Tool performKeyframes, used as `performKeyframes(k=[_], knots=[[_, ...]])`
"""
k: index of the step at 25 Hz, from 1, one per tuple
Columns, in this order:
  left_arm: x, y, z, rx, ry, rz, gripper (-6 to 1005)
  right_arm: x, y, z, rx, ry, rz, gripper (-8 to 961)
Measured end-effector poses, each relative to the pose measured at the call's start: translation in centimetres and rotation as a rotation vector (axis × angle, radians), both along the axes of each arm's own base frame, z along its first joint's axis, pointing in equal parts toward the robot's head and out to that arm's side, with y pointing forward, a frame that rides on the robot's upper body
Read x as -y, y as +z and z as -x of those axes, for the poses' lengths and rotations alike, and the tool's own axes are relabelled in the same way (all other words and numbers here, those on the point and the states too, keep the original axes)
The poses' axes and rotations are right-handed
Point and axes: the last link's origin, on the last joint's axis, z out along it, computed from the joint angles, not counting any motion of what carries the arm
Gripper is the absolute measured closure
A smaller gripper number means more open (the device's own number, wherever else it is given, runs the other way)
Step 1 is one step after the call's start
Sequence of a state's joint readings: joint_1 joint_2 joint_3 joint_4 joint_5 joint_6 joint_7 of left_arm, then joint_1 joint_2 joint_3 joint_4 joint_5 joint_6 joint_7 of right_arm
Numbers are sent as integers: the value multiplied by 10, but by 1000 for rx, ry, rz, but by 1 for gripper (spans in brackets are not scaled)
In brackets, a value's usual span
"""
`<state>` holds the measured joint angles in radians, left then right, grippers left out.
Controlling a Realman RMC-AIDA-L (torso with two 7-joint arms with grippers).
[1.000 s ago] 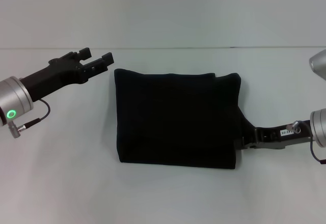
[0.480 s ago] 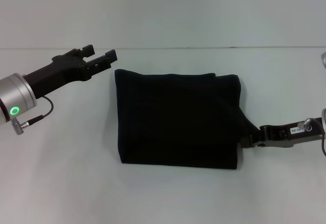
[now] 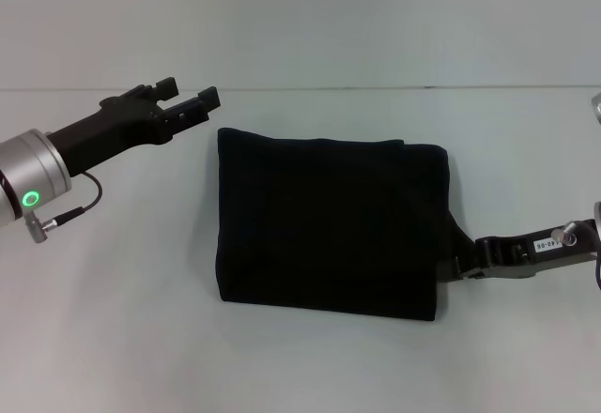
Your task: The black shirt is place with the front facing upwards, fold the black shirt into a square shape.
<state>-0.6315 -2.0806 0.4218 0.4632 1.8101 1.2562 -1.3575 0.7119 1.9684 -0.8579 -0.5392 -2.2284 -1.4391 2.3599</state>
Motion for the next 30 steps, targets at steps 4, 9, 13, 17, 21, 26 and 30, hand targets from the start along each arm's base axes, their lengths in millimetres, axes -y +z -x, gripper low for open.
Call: performKeyframes(k=[4, 9, 13, 17, 21, 26, 30], knots=[[-1, -1, -1, 0, 3, 0, 157, 0, 1, -3, 11, -7, 0, 899], [-1, -2, 0, -1, 7, -1, 156, 4, 6, -11, 17, -19, -1, 873], [-2, -3, -2, 0, 2, 0, 156, 8, 20, -24, 16, -52, -25, 852], [-4, -2, -5, 0, -5, -1, 156, 11, 43, -37, -19, -71, -83, 748], [-5, -3, -10, 1, -25, 6, 157, 8, 64, -38, -89, -54, -168, 555], [-5, -19, -25, -45, -90, 82, 157, -4, 65, -26, -137, 31, -261, 335], [-1, -36, -32, -123, -143, 156, 157, -15, 64, -18, -141, 87, -315, 290]])
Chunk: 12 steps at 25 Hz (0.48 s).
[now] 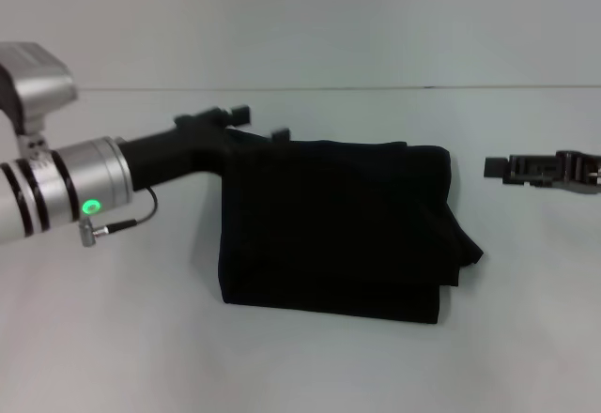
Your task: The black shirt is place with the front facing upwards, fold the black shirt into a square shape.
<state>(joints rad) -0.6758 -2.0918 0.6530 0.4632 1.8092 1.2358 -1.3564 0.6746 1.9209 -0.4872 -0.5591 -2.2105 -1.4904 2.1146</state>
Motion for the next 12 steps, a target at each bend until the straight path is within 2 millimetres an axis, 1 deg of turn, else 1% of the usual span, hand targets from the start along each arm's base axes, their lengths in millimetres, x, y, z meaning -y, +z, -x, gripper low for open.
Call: performKeyframes(k=[1, 6, 9, 12], knots=[[1, -3, 0, -19, -13, 14, 157, -2, 0, 1, 1, 5, -10, 278], [14, -14, 4, -116, -97, 65, 156, -8, 2, 0, 18, -4, -43, 398], [18, -20, 8, -161, -118, 83, 156, -9, 3, -1, 24, -6, -51, 492], [16, -24, 15, -213, -94, 80, 156, -11, 4, 1, 24, -6, -53, 585]])
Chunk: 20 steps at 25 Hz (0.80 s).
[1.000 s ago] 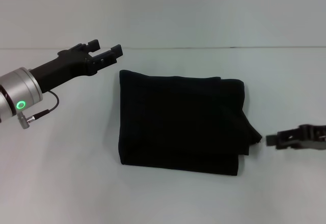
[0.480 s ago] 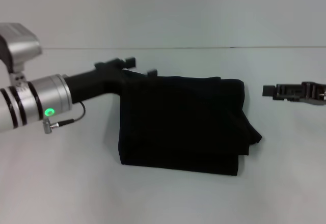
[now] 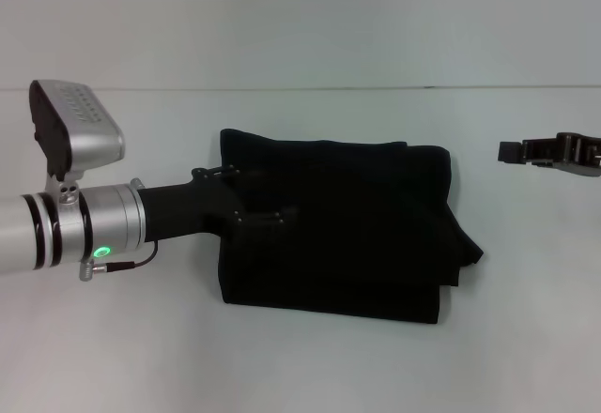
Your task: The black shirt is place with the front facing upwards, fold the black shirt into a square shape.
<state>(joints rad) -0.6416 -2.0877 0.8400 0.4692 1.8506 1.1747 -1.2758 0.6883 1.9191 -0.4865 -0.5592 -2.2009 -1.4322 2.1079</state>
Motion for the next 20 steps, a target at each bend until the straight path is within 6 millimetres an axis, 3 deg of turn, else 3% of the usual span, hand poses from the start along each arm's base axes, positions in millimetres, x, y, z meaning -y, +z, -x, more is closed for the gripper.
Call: performKeyframes(k=[8, 20], knots=[[-1, -3, 15, -75, 49, -27, 157, -7, 1, 7, -1, 11, -13, 880], [16, 0, 37, -83, 87, -31, 156, -14, 3, 15, 6, 29, -20, 913]])
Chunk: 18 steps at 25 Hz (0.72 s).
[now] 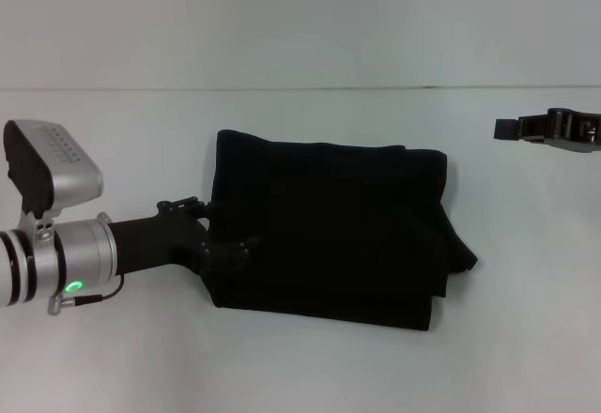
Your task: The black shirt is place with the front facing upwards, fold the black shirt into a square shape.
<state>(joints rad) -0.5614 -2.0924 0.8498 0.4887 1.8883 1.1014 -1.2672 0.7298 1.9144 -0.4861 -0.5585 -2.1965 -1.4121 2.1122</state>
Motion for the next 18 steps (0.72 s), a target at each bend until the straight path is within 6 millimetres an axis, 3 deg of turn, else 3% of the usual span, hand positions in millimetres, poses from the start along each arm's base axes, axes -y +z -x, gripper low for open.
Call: performKeyframes(k=[8, 18], knots=[[8, 18, -15, 87, -96, 21, 156, -7, -6, 6, 35, 25, -9, 912], [19, 50, -30, 272, -186, 14, 156, -22, -82, 42, 234, 176, 22, 913]])
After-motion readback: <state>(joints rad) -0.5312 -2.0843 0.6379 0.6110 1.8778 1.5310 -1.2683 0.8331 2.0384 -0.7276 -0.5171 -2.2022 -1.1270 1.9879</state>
